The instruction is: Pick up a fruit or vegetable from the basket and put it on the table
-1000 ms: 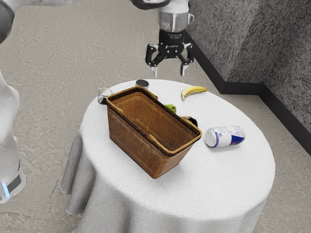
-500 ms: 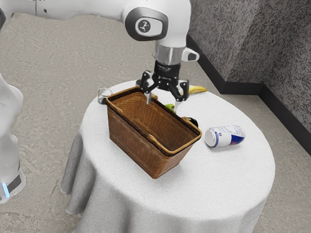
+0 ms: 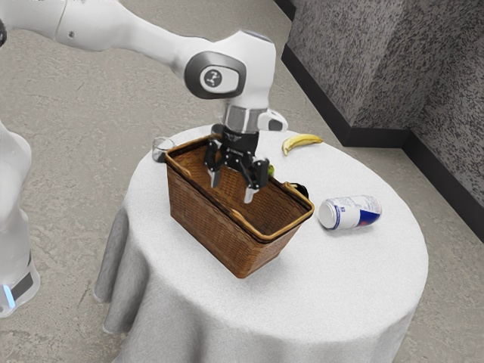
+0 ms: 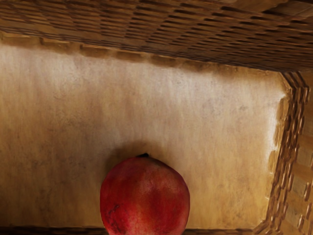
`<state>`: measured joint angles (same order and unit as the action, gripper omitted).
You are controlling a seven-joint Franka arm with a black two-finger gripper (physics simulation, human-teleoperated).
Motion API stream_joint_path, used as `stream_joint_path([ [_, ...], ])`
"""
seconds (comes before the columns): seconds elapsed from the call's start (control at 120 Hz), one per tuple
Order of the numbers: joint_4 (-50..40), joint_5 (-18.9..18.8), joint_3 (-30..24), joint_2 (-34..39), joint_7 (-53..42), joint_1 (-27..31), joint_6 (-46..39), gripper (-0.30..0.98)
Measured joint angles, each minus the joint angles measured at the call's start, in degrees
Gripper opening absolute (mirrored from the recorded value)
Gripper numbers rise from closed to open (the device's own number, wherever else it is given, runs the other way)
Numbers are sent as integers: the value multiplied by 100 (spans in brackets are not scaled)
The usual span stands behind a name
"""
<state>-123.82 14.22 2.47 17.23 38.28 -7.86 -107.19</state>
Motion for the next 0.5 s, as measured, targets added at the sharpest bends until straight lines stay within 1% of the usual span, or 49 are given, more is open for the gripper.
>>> stream_joint_path([
  [0.183,37,84,-10,-258,-431,23,-216,69],
  [0.317,-51,166,-20,-263,-659,2,-327,69],
  [0.5,-372,386,-143,-153,-871,13,-495,69],
])
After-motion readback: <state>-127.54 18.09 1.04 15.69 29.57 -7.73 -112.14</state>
